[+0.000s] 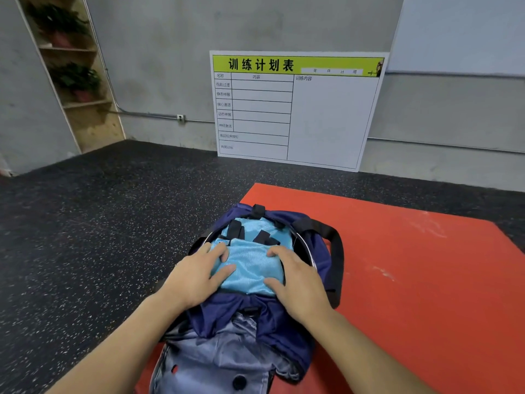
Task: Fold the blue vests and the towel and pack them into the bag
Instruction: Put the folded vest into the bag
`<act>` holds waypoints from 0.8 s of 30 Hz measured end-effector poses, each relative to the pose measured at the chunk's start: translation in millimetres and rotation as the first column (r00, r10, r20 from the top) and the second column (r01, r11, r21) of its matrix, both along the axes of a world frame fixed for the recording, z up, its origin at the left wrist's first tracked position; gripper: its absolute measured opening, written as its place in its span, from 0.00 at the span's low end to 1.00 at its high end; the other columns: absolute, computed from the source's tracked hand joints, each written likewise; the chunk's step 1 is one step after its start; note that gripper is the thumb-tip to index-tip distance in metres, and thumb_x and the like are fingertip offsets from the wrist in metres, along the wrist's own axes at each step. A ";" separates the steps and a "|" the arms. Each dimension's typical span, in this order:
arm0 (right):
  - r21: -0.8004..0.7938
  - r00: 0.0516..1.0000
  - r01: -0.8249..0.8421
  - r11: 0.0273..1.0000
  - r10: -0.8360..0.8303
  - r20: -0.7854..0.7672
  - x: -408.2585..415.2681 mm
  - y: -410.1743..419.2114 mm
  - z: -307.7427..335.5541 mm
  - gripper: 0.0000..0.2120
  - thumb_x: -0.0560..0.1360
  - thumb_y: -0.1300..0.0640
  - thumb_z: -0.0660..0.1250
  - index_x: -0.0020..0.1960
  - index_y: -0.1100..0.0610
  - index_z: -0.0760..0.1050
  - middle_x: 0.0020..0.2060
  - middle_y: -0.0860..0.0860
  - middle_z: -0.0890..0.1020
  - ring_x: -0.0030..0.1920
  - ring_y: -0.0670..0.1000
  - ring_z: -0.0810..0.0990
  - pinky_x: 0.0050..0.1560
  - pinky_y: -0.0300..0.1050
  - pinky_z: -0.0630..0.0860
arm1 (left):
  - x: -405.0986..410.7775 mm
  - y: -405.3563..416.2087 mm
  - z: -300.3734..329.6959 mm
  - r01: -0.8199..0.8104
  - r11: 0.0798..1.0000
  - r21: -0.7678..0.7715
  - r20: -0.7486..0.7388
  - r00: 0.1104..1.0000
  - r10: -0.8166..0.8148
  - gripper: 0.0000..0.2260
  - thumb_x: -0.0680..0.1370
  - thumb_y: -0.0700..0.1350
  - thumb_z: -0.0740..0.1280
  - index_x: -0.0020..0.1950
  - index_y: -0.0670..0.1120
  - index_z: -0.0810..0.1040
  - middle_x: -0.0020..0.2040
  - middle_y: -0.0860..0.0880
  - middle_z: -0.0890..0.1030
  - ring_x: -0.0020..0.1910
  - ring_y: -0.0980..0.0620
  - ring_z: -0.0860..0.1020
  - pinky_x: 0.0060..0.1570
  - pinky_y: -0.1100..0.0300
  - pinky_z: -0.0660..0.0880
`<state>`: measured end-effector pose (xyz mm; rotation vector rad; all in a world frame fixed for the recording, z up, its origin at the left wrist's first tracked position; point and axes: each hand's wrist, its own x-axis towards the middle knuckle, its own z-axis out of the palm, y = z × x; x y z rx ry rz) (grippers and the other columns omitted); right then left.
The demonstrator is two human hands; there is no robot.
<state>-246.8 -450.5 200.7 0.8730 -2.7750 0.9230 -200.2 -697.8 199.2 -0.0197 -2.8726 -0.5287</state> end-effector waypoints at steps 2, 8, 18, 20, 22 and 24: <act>0.040 1.000 0.002 0.999 -0.001 -0.031 -1.3 -1.7 -2.6 0.21 0.79 0.48 0.70 0.67 0.41 0.64 0.68 0.41 0.72 0.50 0.54 0.81 0.52 0.52 0.74 | 1.2 -0.9 -0.6 0.019 1.000 0.012 -0.019 1.000 -0.019 0.12 0.80 0.64 0.62 0.51 0.58 0.67 0.44 0.54 0.71 0.35 0.51 0.75 0.42 0.52 0.74; 0.088 0.988 -0.129 0.988 0.120 0.098 -4.8 6.2 -0.4 0.20 0.77 0.46 0.72 0.60 0.41 0.63 0.47 0.46 0.76 0.43 0.53 0.76 0.50 0.53 0.74 | 3.2 -4.6 -3.2 0.035 0.999 -0.002 -0.037 0.999 -0.035 0.14 0.80 0.65 0.58 0.46 0.55 0.68 0.42 0.54 0.70 0.35 0.53 0.75 0.43 0.49 0.77; -0.054 0.953 0.091 0.994 -0.102 -0.285 -22.8 -33.4 1.2 0.20 0.81 0.42 0.52 0.61 0.49 0.78 0.70 0.51 0.72 0.70 0.55 0.71 0.69 0.55 0.70 | -28.7 23.3 8.7 0.020 1.000 -0.006 -0.410 0.912 -0.021 0.12 0.81 0.50 0.60 0.59 0.49 0.79 0.62 0.50 0.76 0.62 0.48 0.75 0.62 0.48 0.73; 0.008 0.963 0.127 0.992 -0.121 -0.239 -26.7 -52.4 -1.5 0.31 0.80 0.43 0.42 0.74 0.51 0.71 0.78 0.55 0.66 0.77 0.58 0.65 0.75 0.58 0.64 | -40.5 27.9 2.2 0.076 0.996 -0.038 -0.361 0.929 -0.085 0.20 0.83 0.49 0.55 0.70 0.44 0.76 0.70 0.46 0.76 0.71 0.45 0.72 0.69 0.47 0.70; 0.133 0.982 0.127 0.983 -0.106 -0.156 -28.8 -62.6 -9.8 0.38 0.76 0.41 0.32 0.81 0.49 0.59 0.82 0.53 0.56 0.81 0.58 0.54 0.79 0.58 0.56 | -44.6 26.6 -14.7 0.081 0.996 -0.027 -0.270 0.959 -0.085 0.25 0.83 0.51 0.50 0.75 0.43 0.71 0.75 0.43 0.71 0.76 0.44 0.67 0.73 0.45 0.67; 0.208 0.987 0.127 0.970 -0.102 -0.124 -28.5 -65.7 -25.4 0.39 0.75 0.41 0.28 0.83 0.47 0.52 0.83 0.52 0.51 0.82 0.56 0.49 0.81 0.57 0.49 | -43.0 23.2 -35.7 0.050 0.998 0.031 -0.223 0.974 -0.042 0.26 0.84 0.53 0.47 0.78 0.44 0.67 0.78 0.43 0.66 0.78 0.45 0.63 0.76 0.48 0.62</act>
